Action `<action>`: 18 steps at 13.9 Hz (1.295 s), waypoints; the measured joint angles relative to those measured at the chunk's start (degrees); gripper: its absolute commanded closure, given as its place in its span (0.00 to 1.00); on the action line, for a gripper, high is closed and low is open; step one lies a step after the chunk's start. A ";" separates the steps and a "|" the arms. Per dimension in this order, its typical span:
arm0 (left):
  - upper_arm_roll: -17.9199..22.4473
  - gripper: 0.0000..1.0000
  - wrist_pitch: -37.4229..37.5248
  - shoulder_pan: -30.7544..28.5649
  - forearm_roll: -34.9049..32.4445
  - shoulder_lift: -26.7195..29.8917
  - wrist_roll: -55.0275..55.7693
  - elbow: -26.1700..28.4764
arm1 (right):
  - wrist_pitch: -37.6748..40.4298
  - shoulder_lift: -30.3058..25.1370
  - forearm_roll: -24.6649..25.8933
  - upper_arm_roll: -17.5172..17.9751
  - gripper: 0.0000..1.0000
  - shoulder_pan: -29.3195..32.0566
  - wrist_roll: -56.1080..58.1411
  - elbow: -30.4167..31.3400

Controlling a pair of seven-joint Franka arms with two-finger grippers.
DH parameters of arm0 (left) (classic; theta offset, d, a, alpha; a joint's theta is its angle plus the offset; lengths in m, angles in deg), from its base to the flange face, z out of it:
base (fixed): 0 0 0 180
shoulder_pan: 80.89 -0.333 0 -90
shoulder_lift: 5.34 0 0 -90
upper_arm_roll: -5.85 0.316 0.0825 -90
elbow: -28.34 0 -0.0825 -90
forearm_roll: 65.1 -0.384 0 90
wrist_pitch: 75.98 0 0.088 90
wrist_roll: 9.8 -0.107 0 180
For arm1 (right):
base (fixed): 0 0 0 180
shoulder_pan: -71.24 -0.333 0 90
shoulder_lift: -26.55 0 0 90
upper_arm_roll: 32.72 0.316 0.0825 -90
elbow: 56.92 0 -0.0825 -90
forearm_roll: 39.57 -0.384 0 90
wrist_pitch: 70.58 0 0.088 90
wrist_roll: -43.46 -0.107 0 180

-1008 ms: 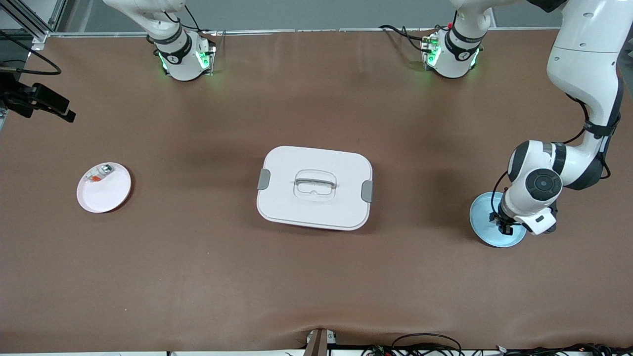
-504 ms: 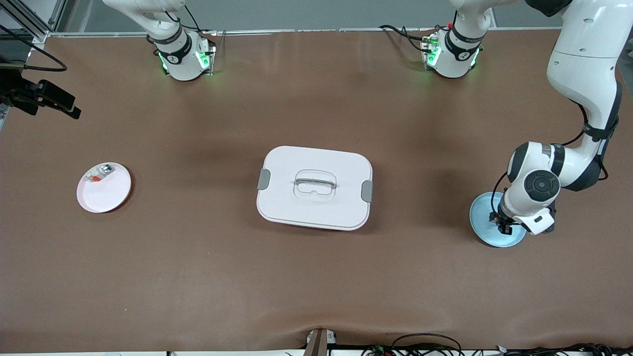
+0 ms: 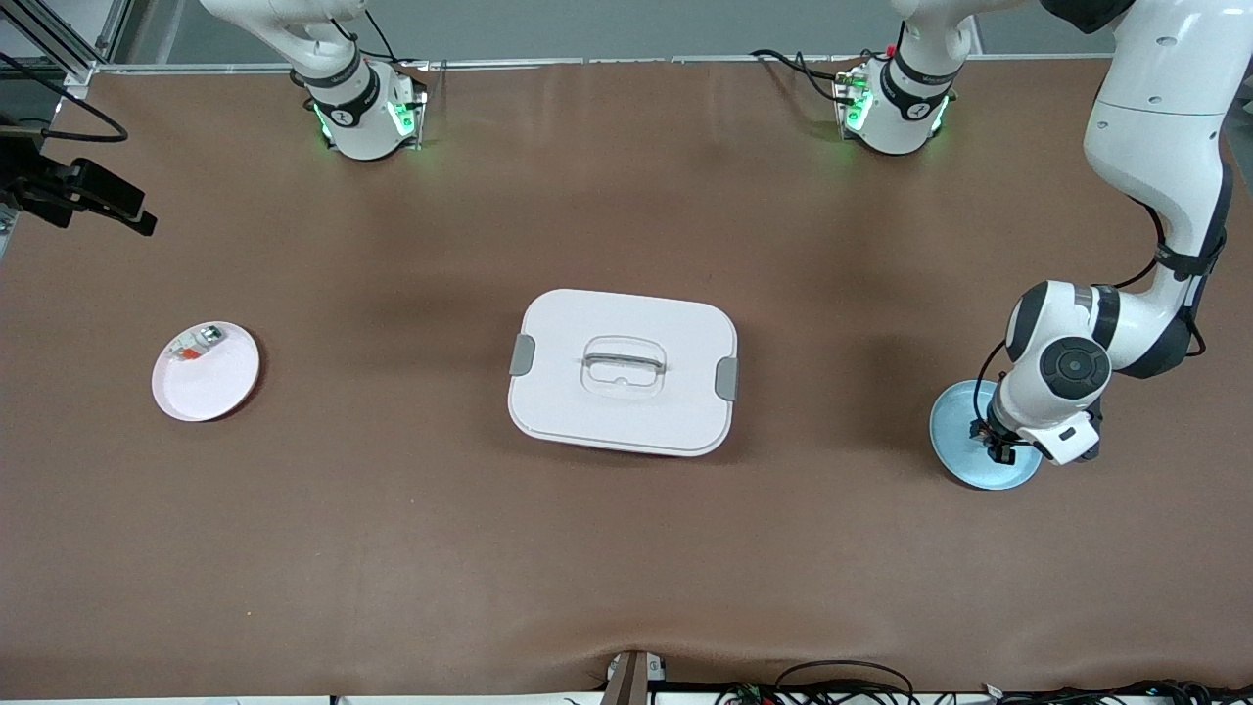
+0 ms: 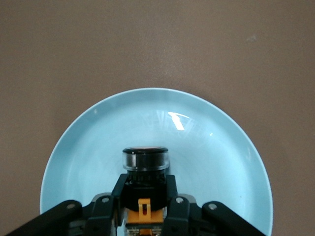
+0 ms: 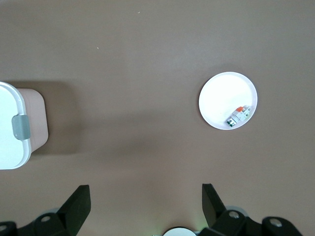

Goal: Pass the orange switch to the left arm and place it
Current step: 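Lower the switch onto the light-blue plate with the left gripper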

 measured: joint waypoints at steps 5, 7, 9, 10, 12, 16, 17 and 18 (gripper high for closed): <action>0.00 0.24 -0.15 -0.03 -0.01 0.00 0.00 -0.06 | 0.01 -0.29 0.00 -0.09 0.00 -0.11 0.00 0.52; -0.03 0.08 -0.23 -0.03 -0.01 0.00 0.00 -0.12 | 0.01 -0.38 0.00 -0.13 0.00 -0.11 0.00 0.58; -0.08 0.00 -0.34 -0.03 -0.02 0.02 0.00 -0.33 | 0.01 -0.41 0.00 -0.14 0.00 -0.11 0.00 0.62; -0.12 0.00 -0.35 -0.03 -0.02 0.06 0.00 -0.45 | 0.01 -0.41 0.00 -0.15 0.00 -0.11 0.00 0.64; -0.25 0.00 -0.35 -0.03 -0.02 0.28 0.00 -0.59 | 0.01 -0.41 0.00 -0.18 0.00 -0.11 0.00 0.65; -0.42 0.00 -0.31 -0.03 -0.02 1.06 0.00 -0.92 | 0.01 -0.46 -0.10 -0.18 0.00 -0.13 0.00 0.65; -0.45 0.00 -0.16 -0.03 -0.02 1.55 -0.01 -0.96 | 0.00 -0.48 -0.21 -0.18 0.00 -0.14 0.00 0.65; -0.56 0.00 0.13 -0.03 -0.02 2.09 -0.03 -0.97 | 0.00 -0.52 -0.26 -0.18 0.00 -0.14 0.00 0.65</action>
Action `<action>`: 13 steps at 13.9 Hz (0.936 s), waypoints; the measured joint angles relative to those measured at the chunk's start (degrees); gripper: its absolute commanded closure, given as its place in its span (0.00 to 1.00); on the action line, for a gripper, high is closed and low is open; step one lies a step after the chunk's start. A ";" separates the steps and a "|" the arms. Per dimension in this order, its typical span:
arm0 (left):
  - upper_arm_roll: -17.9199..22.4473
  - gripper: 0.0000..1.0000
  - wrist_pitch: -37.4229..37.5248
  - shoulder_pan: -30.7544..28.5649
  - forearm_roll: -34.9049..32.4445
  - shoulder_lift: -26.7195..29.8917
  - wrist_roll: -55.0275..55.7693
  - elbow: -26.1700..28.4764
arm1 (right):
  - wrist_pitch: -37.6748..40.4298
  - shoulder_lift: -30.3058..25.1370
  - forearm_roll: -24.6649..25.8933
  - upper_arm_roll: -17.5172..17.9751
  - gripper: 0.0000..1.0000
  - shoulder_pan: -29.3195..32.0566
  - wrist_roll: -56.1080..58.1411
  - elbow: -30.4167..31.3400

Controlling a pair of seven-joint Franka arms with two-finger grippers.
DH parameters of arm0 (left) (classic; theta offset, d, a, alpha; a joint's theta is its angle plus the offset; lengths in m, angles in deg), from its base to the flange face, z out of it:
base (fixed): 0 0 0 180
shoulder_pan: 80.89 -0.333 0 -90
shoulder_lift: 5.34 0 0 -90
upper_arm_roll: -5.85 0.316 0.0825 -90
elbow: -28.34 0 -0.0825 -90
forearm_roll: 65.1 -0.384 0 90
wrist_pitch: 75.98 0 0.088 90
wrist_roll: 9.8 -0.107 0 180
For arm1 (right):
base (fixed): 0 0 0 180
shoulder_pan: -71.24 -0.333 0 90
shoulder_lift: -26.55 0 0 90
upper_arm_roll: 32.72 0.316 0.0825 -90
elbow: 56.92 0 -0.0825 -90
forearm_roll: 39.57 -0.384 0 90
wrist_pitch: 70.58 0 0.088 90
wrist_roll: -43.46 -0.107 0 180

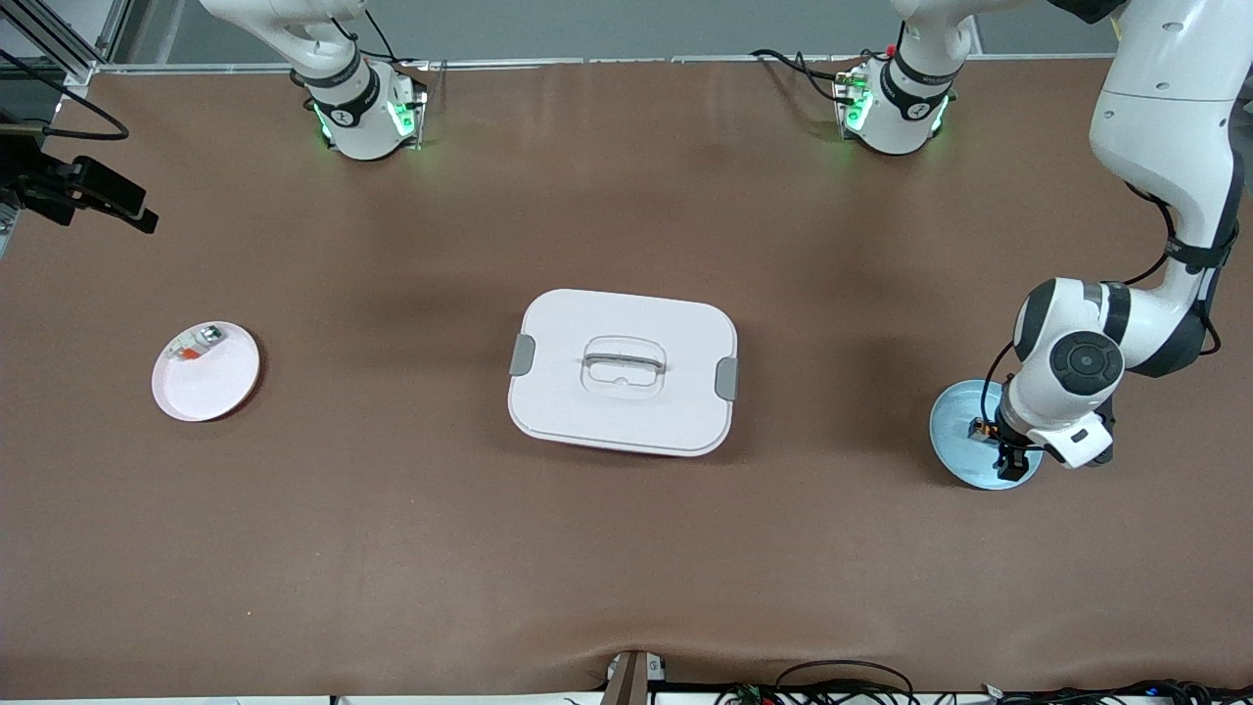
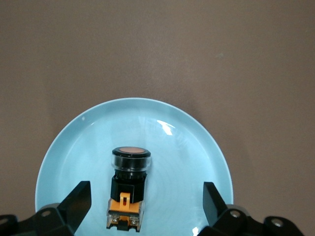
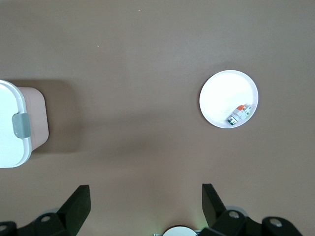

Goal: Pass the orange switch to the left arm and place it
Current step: 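Lower the switch onto the light-blue plate with the left gripper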

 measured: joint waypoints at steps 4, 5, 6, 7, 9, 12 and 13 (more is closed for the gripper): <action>-1.24 0.00 2.65 0.03 0.00 2.40 -1.79 -0.14 | -0.07 -0.37 -0.72 0.04 0.00 -0.04 0.00 0.00; -1.41 0.00 3.14 0.02 0.00 2.79 -2.39 -0.26 | -0.08 -0.45 -0.94 0.04 0.00 -0.04 0.00 0.00; -1.63 0.00 3.82 0.02 0.00 3.00 -3.11 -0.43 | -0.12 -0.49 -1.03 0.05 0.00 -0.05 0.00 0.00; -1.91 0.00 5.04 0.02 0.00 3.09 -4.10 -0.73 | -0.14 -0.50 -1.10 0.06 0.00 -0.07 0.00 0.00; -2.35 0.00 7.93 0.02 0.61 3.19 -7.76 -1.70 | -0.14 -0.50 -1.14 0.11 0.00 -0.19 0.00 0.02; -2.68 0.00 10.61 0.02 4.48 3.37 -18.75 -3.29 | -0.29 -0.50 -1.15 0.12 0.00 -0.23 0.00 0.03; -2.78 0.00 11.22 0.02 5.76 3.48 -23.15 -3.60 | -0.38 -0.50 -1.15 0.12 0.00 -0.23 0.00 0.03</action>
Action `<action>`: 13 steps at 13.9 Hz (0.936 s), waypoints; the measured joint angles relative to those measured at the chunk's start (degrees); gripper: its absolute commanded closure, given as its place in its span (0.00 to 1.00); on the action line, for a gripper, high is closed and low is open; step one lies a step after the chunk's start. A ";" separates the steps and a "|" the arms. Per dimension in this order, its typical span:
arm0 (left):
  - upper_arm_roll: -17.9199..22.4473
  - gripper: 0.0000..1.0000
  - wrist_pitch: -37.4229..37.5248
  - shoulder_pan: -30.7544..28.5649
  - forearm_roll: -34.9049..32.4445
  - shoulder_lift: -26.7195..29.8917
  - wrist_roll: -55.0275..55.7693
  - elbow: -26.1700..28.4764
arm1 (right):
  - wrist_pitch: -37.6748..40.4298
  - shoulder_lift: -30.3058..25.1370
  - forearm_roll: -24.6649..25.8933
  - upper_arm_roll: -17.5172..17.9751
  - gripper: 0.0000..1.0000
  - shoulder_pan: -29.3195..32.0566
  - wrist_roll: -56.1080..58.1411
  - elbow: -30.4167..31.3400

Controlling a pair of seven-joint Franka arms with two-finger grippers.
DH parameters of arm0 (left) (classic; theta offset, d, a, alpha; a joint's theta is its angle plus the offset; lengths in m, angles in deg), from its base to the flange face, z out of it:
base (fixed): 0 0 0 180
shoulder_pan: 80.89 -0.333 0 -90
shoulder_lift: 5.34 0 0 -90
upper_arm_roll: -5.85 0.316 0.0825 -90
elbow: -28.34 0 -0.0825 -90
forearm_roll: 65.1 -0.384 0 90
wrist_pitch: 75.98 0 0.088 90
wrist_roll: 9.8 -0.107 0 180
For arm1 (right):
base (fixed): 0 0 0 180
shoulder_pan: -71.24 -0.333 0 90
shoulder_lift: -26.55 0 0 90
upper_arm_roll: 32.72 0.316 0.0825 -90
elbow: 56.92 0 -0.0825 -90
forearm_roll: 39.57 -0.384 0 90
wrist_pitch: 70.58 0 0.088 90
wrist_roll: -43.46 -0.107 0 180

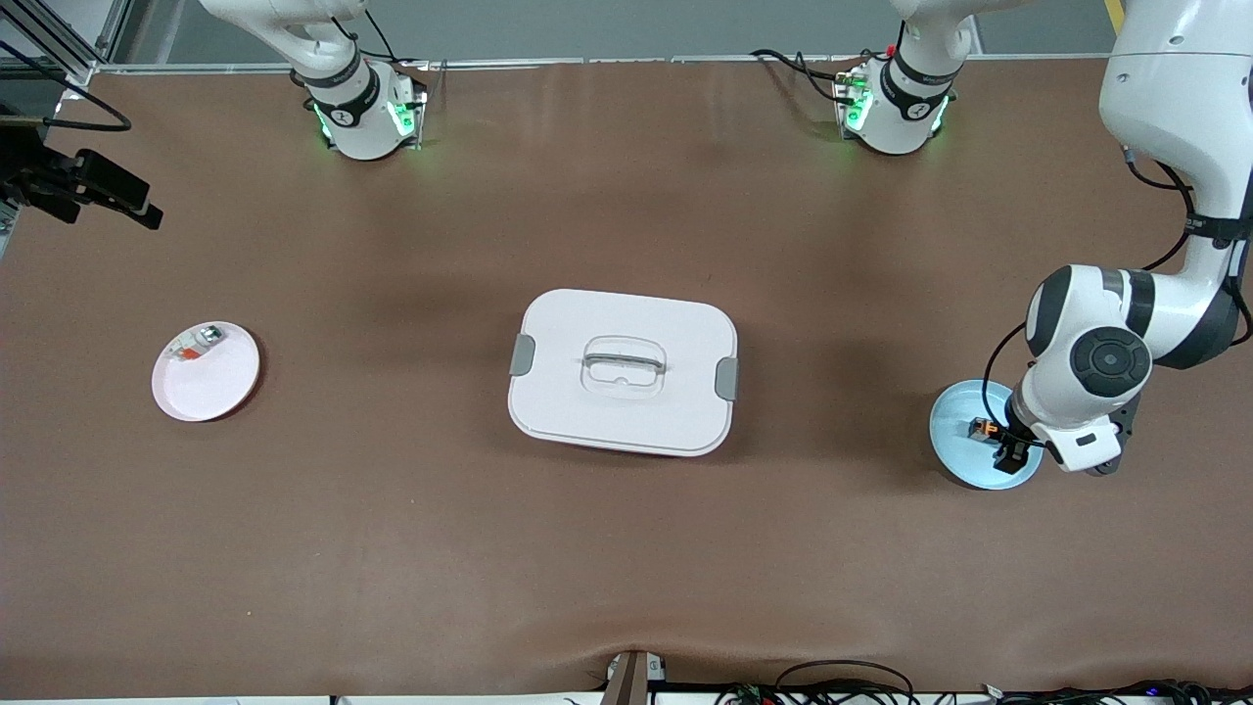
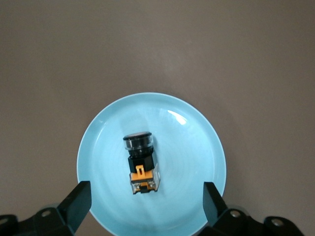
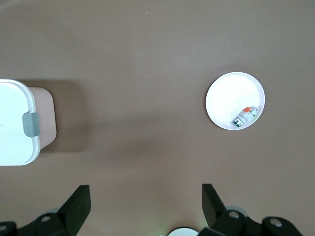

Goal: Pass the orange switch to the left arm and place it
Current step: 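Lower the switch onto the light-blue plate with the left gripper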

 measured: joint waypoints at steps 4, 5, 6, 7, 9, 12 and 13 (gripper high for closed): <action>-0.43 0.00 0.41 0.01 4.70 0.40 -16.16 -0.39 | -0.24 0.00 0.00 -0.03 0.00 0.00 0.00 0.00; -0.65 0.00 0.41 0.02 5.58 0.48 -19.55 -0.49 | -0.30 0.00 0.00 -0.05 0.00 0.00 0.00 0.00; -0.89 0.00 0.42 0.02 6.28 0.56 -22.68 -0.57 | -0.34 0.00 0.00 -0.08 0.00 0.00 0.00 0.00; -1.08 0.00 0.42 0.03 7.01 0.61 -25.43 -0.70 | -0.37 0.00 0.00 -0.10 0.00 0.00 0.00 0.00; -1.24 0.00 0.42 0.07 8.35 0.63 -29.42 -1.09 | -0.53 0.00 0.00 -0.15 0.00 0.00 0.00 0.00; -1.37 0.00 0.44 0.24 9.23 0.63 -34.02 -1.54 | -0.58 0.00 0.00 -0.31 0.00 0.00 0.00 0.01; -1.40 0.00 0.44 0.36 9.75 0.63 -36.15 -1.67 | -0.58 0.00 0.00 -0.37 0.00 0.00 0.00 0.02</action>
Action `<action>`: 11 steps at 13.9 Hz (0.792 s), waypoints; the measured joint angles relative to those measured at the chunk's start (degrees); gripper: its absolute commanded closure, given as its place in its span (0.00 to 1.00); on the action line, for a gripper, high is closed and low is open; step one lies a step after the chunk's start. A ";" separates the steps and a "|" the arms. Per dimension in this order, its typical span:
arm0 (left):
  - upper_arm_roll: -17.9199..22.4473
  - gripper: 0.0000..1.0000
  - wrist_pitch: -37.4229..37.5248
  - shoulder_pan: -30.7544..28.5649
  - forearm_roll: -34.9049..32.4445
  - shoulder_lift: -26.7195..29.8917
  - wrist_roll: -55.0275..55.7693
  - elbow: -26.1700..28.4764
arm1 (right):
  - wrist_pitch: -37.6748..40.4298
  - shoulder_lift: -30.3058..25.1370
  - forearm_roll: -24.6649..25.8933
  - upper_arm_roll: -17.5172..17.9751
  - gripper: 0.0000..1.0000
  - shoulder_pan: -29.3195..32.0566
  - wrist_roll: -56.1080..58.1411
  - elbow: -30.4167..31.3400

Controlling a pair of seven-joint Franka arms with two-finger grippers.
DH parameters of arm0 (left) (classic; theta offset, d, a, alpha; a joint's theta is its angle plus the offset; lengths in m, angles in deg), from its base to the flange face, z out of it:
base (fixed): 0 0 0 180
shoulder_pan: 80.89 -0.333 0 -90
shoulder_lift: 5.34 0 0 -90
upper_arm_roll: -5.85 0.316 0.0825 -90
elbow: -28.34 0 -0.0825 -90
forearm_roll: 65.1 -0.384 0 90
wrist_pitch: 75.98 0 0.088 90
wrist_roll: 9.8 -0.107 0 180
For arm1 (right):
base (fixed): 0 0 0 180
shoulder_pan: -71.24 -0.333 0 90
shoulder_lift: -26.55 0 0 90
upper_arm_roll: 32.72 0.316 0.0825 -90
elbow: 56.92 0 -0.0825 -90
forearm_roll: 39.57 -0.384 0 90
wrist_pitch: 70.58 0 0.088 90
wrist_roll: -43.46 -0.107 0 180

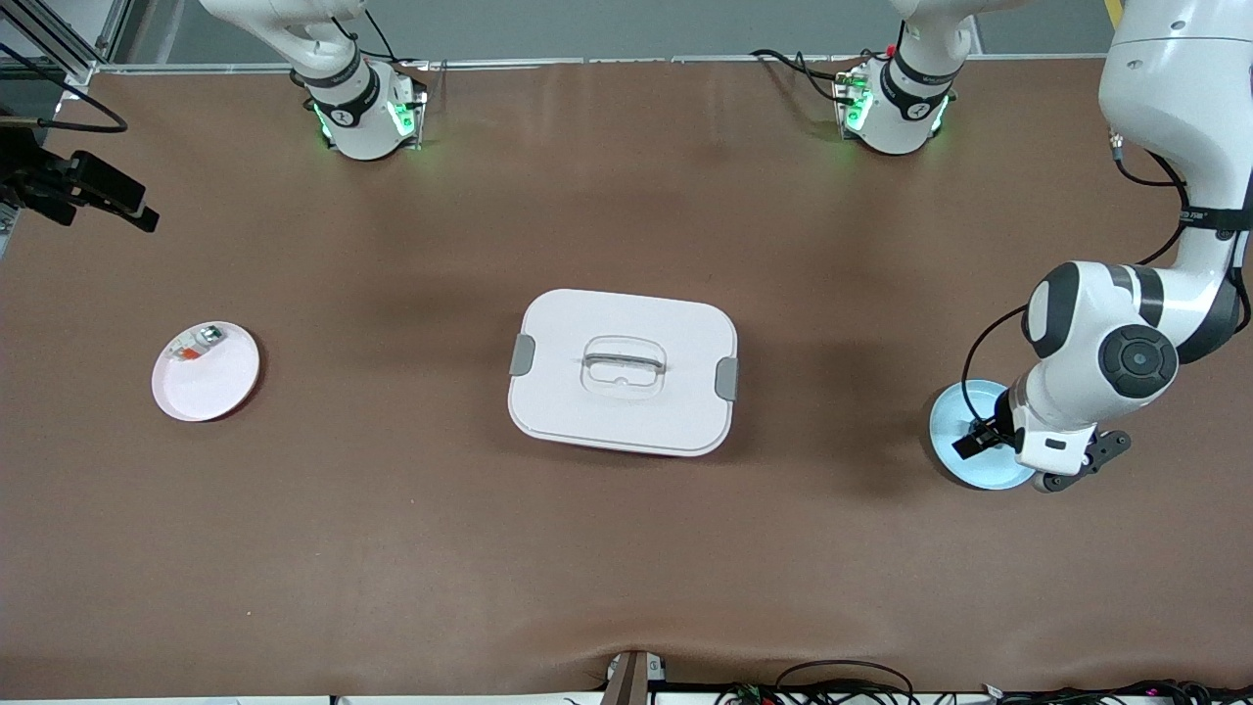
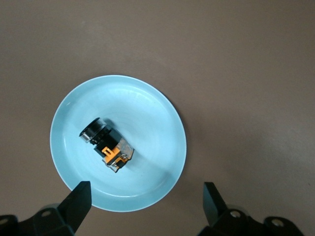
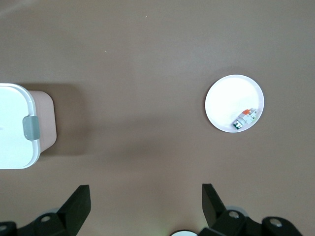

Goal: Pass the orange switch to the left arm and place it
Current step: 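Lower the switch onto the light-blue plate with the left gripper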

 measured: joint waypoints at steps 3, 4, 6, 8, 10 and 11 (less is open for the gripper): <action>-0.03 0.00 0.01 0.16 1.45 0.00 -8.31 -0.33 | -0.02 0.00 0.00 -0.07 0.00 0.00 0.00 0.01; -0.03 0.00 0.01 0.16 1.89 0.00 -11.04 -0.41 | -0.03 0.00 0.00 -0.11 0.00 0.00 0.00 0.02; -0.06 0.00 0.01 0.17 2.08 0.00 -15.49 -0.70 | -0.05 0.00 0.00 -0.23 0.00 0.01 0.00 0.03; -0.31 0.00 0.01 0.16 2.12 0.00 -19.76 -0.94 | -0.35 0.00 0.00 -0.27 0.00 0.01 0.00 0.05; -0.58 0.00 0.05 0.16 2.13 0.00 -23.93 -1.04 | -0.78 0.00 0.00 -0.27 0.00 0.01 0.00 0.05; -0.60 0.00 0.08 0.14 2.21 0.00 -25.23 -1.06 | -1.04 0.00 0.00 -0.28 0.00 0.01 0.00 0.05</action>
